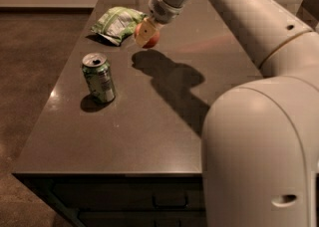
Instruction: Move apple near green jalapeno chip bag
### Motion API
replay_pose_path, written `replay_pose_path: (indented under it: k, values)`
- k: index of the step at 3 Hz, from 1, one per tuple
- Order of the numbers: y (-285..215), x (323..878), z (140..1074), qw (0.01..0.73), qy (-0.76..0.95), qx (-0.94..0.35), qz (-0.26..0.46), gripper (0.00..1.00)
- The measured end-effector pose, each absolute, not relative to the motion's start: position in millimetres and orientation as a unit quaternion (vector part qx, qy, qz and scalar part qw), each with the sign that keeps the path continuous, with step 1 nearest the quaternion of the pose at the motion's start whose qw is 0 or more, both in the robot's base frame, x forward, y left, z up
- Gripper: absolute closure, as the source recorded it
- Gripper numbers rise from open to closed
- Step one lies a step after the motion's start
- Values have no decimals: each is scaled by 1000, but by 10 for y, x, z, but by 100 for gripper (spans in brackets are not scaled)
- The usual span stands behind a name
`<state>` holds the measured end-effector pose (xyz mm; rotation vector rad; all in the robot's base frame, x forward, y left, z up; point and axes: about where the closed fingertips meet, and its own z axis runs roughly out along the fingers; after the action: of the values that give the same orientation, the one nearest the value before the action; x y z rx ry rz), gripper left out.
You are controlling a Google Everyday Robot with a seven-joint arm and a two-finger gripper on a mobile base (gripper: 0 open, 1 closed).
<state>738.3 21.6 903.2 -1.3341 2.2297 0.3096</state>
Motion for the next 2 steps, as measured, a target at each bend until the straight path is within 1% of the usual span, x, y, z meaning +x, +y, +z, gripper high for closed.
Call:
replay_pose_path:
  k: [2]
  values:
    - [604,7757,8815,269,833,-472,103,100]
